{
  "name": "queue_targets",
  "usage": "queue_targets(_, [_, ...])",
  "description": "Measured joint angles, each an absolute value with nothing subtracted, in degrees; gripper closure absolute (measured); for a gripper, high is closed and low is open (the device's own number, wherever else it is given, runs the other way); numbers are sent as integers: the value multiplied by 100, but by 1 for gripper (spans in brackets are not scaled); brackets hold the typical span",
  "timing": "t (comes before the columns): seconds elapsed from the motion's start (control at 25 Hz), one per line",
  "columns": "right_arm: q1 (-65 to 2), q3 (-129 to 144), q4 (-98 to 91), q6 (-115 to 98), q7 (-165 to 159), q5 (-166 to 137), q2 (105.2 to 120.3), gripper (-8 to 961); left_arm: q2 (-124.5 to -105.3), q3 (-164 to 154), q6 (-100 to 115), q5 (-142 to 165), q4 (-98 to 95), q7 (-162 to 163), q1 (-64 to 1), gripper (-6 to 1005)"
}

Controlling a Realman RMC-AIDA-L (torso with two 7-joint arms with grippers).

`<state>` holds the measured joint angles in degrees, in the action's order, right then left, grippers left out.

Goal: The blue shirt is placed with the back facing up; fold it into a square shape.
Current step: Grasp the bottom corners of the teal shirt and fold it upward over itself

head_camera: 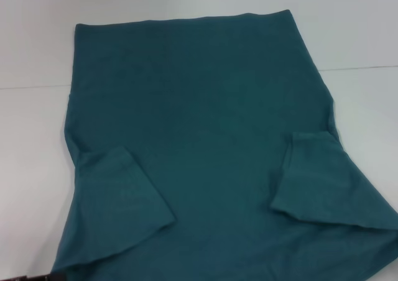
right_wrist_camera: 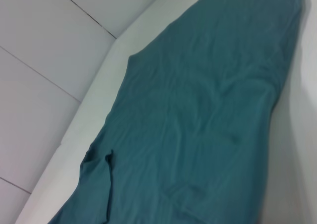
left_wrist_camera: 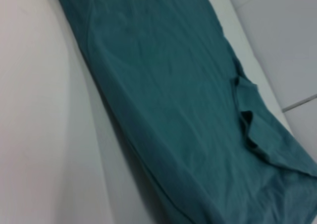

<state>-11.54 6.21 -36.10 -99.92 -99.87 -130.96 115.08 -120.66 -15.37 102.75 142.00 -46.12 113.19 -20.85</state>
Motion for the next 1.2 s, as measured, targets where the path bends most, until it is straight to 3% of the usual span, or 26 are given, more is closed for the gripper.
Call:
queue_targets(0.48, [-857, 578, -3622, -10231, -9796, -13097, 11449, 920, -12153, -1447, 10546, 14185, -4521, 11134, -1915, 925])
queue_targets(1.2, [-561, 36, -3598, -10469, -9625, -13096, 11473, 921, -12093, -1380, 10589, 14186, -4551, 11084, -1941, 920])
